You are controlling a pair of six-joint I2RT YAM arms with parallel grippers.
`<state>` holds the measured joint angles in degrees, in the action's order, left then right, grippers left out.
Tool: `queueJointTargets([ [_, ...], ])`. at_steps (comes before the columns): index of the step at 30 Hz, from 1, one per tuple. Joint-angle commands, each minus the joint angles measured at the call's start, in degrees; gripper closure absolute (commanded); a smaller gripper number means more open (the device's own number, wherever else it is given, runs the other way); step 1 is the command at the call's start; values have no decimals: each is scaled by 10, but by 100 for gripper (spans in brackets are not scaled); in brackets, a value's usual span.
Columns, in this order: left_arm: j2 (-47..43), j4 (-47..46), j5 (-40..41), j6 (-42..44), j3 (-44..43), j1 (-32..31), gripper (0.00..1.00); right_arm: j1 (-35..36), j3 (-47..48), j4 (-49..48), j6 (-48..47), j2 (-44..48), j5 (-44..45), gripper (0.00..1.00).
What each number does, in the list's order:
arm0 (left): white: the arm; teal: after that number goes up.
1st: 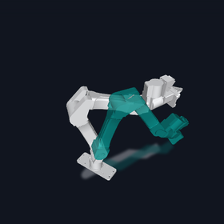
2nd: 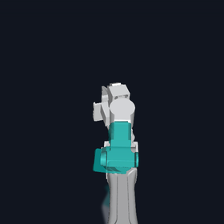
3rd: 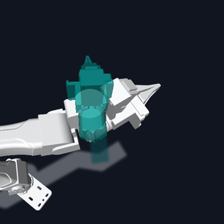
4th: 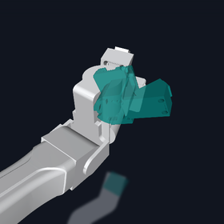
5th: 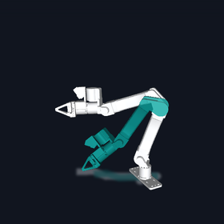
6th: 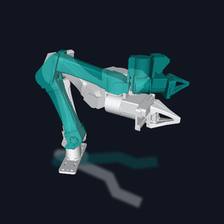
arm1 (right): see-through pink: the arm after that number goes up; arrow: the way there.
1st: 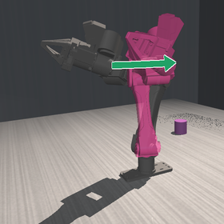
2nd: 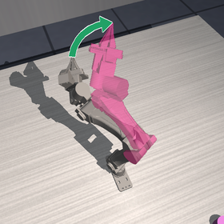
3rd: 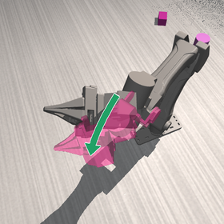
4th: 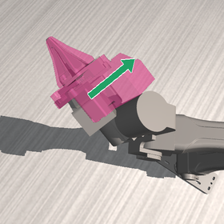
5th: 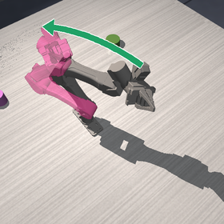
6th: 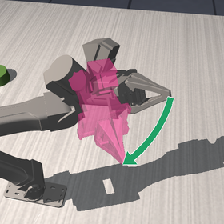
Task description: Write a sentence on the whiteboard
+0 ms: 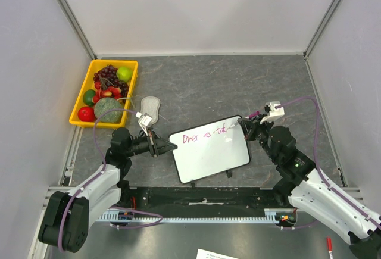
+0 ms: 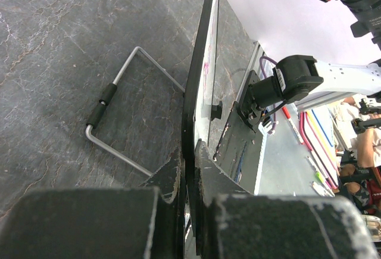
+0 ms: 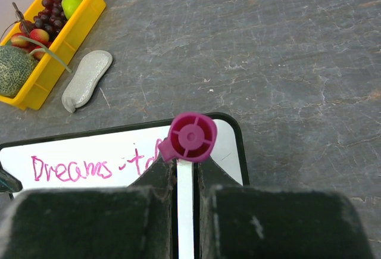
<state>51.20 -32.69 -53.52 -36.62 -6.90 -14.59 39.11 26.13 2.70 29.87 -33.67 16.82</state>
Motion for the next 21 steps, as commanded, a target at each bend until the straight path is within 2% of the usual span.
queueJointTargets([
  [1,-5,-13,6,44,0,0,98,-2,16,2,-6,-4,37,100],
  [21,-6,-12,6,44,0,-1,98,-3,27,-22,-4,-14,-13,100],
])
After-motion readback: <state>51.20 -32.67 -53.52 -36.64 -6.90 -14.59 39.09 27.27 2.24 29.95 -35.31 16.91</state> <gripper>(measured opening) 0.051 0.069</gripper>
